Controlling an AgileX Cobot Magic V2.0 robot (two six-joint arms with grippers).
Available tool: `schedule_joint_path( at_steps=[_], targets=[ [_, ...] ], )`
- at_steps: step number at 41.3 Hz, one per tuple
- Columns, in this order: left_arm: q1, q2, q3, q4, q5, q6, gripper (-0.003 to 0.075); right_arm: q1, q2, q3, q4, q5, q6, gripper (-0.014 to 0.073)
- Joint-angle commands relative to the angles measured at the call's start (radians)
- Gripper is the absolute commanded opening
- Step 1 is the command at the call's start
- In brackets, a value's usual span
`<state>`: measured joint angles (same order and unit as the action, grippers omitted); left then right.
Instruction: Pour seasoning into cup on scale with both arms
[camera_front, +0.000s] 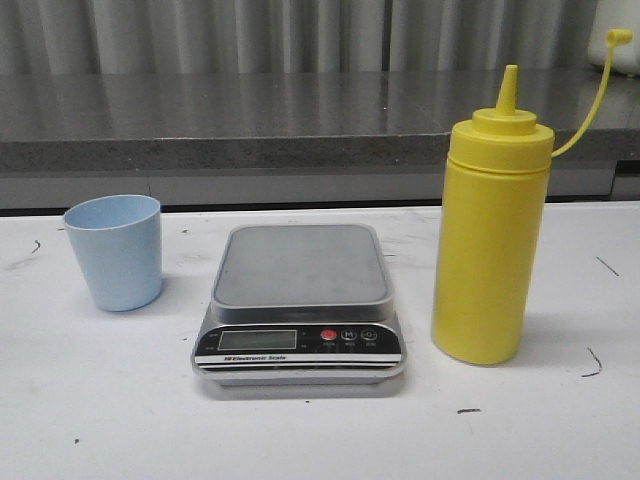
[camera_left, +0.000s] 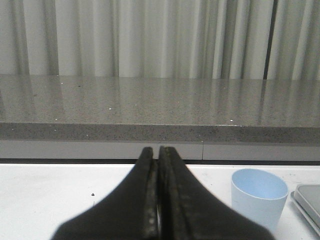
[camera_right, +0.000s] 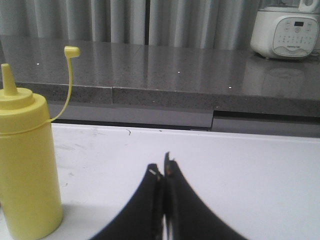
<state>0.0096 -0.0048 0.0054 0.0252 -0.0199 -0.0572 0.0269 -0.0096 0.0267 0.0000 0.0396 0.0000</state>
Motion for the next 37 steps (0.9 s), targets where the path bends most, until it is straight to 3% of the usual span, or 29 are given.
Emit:
schedule_joint_path(
  at_steps=[1, 37],
  targets=[
    [-0.002, -0.017, 0.023, -0.008, -0.078, -0.003, -0.002, -0.006, -0.017, -0.006, 0.0, -0.087, 0.0, -0.0068],
    [-0.002, -0.017, 0.023, -0.008, -0.092, -0.003, -0.002, -0.006, -0.017, -0.006, 0.0, -0.096, 0.0, -0.0068]
  ],
)
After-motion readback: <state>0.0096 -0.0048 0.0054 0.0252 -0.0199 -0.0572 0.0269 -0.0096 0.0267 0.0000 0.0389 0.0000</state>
